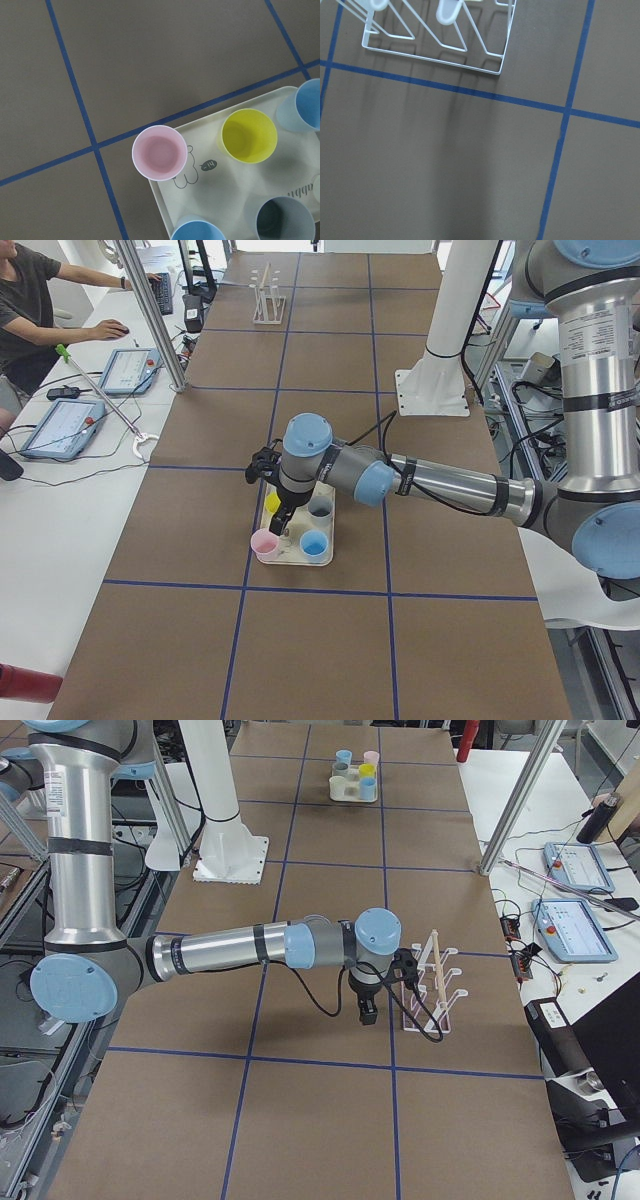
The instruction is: Transfer IKEA cup to right arm and place on rack
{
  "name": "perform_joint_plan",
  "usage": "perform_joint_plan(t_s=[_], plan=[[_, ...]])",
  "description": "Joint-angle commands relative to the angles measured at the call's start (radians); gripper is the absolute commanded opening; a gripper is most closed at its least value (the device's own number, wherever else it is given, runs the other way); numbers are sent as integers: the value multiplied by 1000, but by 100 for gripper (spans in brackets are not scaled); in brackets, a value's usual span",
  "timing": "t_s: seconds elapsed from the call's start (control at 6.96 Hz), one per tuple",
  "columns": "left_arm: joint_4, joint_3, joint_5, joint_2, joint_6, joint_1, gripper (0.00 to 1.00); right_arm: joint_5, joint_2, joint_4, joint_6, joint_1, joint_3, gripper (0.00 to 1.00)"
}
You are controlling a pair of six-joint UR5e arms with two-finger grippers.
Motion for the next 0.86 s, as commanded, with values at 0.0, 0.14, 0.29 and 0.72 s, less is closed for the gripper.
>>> perform_joint_plan(t_s=[0.0,0.14,0.29,0.72], plan=[[-25,-24,0,8,7,1,99,-35,-32,-42,-16,34,74,100],[-25,-7,-2,8,0,7,99,-46,-32,-39,-14,35,71,100],[-26,-12,-4,17,-2,6,99,-52,-29,-30,-11,26,67,100],[-31,76,7,25,6,10,99,-54,-17,-33,1,-46,53,100]])
